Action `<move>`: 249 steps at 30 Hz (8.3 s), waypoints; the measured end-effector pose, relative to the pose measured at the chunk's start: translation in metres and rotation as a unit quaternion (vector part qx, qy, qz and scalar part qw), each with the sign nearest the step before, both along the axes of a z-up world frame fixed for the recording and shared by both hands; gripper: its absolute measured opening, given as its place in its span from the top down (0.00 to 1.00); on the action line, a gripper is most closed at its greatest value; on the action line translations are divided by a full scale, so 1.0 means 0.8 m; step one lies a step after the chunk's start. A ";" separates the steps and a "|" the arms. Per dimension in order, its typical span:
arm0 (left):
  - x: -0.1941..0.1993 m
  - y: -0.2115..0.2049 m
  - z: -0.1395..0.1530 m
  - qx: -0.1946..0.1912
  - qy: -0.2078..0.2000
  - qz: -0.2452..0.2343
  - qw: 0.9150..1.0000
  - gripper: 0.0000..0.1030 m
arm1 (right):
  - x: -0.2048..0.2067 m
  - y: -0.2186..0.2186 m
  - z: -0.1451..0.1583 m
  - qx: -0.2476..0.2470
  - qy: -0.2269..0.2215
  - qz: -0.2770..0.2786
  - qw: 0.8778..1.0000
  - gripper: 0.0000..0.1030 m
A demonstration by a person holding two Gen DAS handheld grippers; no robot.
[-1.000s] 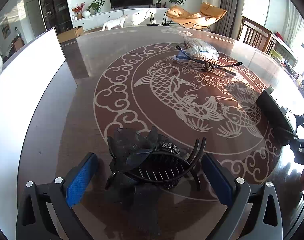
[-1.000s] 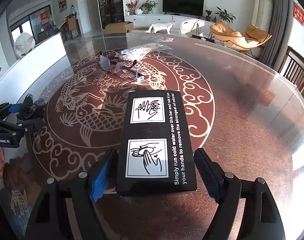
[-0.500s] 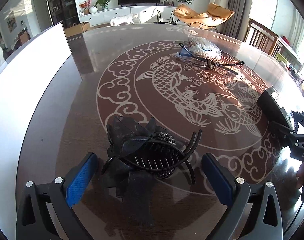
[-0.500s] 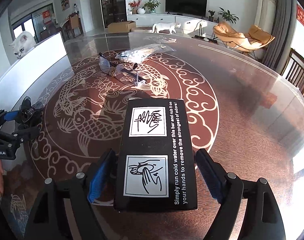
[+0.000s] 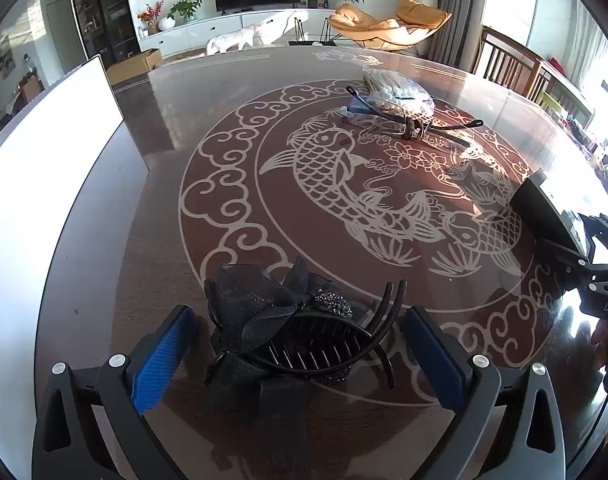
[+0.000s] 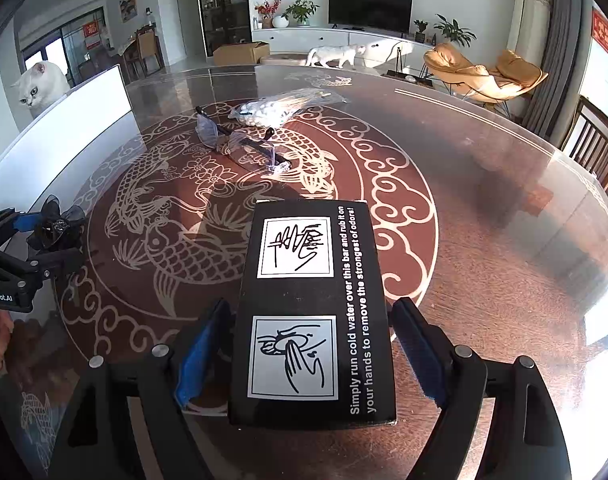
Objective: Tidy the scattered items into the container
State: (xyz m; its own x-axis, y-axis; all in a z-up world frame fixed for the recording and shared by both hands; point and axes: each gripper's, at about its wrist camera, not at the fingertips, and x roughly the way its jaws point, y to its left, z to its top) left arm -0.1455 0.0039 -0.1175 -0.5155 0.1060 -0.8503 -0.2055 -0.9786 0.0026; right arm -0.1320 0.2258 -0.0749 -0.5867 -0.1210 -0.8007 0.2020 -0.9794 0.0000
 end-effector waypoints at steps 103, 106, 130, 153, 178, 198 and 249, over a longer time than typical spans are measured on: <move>0.042 0.035 0.029 0.030 0.037 -0.028 0.998 0.00 | 0.079 -0.017 0.021 0.091 0.004 -0.011 0.996 0.35; 0.023 0.030 0.018 0.014 0.034 -0.016 0.999 0.00 | 0.075 -0.013 0.018 0.077 0.012 -0.022 0.997 0.34; 0.006 0.017 -0.003 0.004 0.023 0.000 1.000 0.00 | 0.058 -0.001 0.013 0.001 0.005 -0.067 0.998 0.29; 0.005 0.016 -0.003 0.004 0.023 0.000 1.000 0.00 | 0.057 -0.001 0.013 0.001 0.005 -0.067 0.998 0.29; 0.004 0.016 -0.002 0.004 0.023 0.003 1.000 0.00 | 0.058 -0.001 0.013 0.001 0.005 -0.067 0.998 0.29; 0.004 0.016 -0.002 0.004 0.023 0.003 1.000 0.00 | -0.143 0.055 0.017 -0.046 -0.021 -0.151 0.987 0.28; -0.019 0.028 0.074 0.135 0.029 -0.008 0.990 0.00 | 0.062 -0.026 0.009 -0.001 0.005 -0.002 1.000 0.28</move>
